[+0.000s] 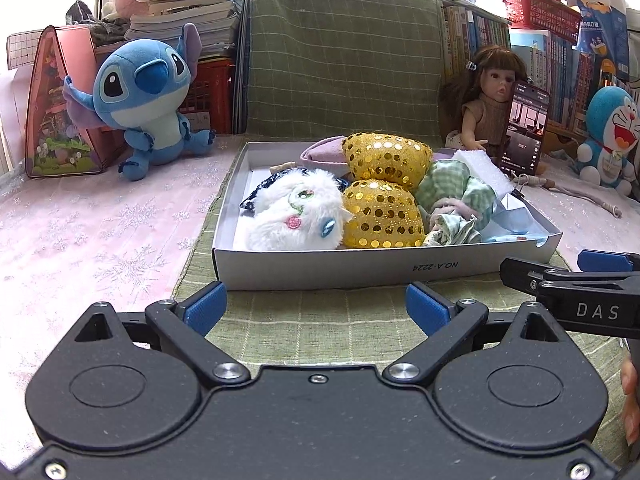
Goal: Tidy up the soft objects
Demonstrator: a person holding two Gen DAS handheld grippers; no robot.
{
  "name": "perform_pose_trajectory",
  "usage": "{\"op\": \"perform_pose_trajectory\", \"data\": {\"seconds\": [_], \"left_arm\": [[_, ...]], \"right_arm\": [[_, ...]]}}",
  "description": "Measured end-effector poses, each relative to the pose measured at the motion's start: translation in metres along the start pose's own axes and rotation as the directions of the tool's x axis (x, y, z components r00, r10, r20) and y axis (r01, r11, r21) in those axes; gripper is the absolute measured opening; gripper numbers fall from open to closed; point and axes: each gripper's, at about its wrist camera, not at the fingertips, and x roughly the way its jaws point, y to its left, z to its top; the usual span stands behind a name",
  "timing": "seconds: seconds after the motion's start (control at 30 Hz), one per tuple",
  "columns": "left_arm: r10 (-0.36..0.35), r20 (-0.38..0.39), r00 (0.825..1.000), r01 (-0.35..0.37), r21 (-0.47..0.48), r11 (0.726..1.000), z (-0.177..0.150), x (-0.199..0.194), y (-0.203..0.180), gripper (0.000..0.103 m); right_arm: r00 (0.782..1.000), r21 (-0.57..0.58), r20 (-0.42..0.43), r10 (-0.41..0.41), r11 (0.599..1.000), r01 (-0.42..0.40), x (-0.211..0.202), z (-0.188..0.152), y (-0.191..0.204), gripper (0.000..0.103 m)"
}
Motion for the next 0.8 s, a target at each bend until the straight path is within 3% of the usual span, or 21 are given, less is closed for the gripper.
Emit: {"op": "perform_pose_trajectory", "data": {"seconds": [0.8], "left_arm": [[0.02,-0.067,0.998,-0.019,0.018,1.0,-0.01,0.019,-0.004,0.096]], "right_arm": [[0.998,-0.013,-0.068,-0.005,1.0,0.004,0.012,-0.006,0.004,0.103]]}}
